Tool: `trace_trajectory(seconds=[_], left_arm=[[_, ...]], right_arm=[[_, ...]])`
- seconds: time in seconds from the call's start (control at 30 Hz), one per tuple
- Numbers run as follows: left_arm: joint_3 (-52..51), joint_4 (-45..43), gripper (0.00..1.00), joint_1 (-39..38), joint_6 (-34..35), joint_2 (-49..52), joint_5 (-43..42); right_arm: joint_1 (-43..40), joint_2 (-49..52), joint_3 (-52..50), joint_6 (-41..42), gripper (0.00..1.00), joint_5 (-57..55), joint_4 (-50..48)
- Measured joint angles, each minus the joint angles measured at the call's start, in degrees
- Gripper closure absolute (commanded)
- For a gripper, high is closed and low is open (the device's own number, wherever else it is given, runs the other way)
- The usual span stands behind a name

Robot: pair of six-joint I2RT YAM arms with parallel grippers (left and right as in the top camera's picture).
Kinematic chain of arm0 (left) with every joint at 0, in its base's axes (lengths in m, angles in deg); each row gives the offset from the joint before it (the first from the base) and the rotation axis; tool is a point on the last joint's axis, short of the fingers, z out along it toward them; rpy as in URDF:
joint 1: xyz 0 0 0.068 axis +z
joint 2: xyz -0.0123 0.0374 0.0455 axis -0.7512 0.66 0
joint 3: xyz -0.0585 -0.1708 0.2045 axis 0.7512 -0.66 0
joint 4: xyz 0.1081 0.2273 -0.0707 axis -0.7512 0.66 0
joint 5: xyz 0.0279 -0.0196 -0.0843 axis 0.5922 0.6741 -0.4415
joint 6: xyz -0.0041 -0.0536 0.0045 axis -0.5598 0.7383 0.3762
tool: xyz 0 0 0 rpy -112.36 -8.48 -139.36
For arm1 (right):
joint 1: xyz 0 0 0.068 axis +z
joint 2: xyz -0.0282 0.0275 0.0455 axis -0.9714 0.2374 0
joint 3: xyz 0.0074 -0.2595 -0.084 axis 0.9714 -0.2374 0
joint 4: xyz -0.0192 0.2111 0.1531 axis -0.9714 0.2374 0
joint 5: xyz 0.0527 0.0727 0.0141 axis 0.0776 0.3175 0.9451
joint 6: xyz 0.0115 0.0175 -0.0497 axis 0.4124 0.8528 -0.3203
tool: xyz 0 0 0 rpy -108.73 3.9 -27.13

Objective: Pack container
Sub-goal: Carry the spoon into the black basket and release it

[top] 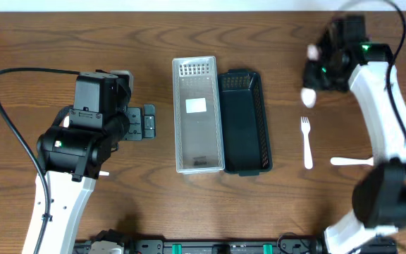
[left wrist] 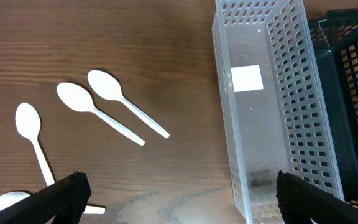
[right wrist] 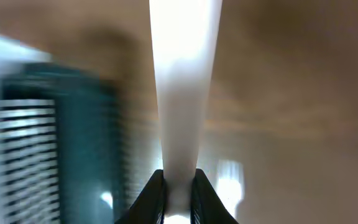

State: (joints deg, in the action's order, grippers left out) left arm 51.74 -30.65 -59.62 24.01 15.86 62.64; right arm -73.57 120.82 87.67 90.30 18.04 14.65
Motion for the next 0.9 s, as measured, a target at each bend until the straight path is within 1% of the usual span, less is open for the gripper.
trace_trajectory(seconds=[0.1,0.2,0.43,0.53,0.6,0.63,0.7,0.77,0.83,0.9], left_arm=[[0.0,0.0,0.02,0.0,0.0,0.0,0.0],[0.0,0.1,0.02,0.0,0.0,0.0,0.0],[0.0,0.7,0.02,0.0,0.0,0.0,0.0],[0.0,0.9,0.02,0.0,0.0,0.0,0.0],[0.0,0.9,0.02,0.0,0.0,0.0,0.0],[0.0,0.9,0.02,0.0,0.0,0.0,0.0],[0.0,0.9,0.02,0.0,0.0,0.0,0.0],[0.0,0.9,0.02,0.0,0.0,0.0,0.0],[0.0,0.9,0.02,0.0,0.0,0.0,0.0],[0.0,0.9,0.02,0.0,0.0,0.0,0.0]], right_arm=[[6.7,-4.9,1.6,1.0,0.97,0.7,-0.3],[11.5,-5.2,1.6,3.4,0.97,1.4,-0.2],[17.7,4.1,-2.2,8.5,0.96,1.2,-1.2],[20.1,8.8,-3.6,9.1,0.92,1.1,-1.3],[21.7,11.6,-3.9,9.0,0.87,1.1,-1.3],[22.5,12.7,-4.0,9.0,0.83,1.1,-1.4],[23.7,14.0,-4.1,9.0,0.67,1.1,-1.5],[24.5,14.4,-4.1,8.8,0.56,1.1,-2.0],[24.8,14.4,-4.1,8.7,0.50,1.1,-2.6],[24.7,14.3,-4.0,8.5,0.48,0.8,-2.6]])
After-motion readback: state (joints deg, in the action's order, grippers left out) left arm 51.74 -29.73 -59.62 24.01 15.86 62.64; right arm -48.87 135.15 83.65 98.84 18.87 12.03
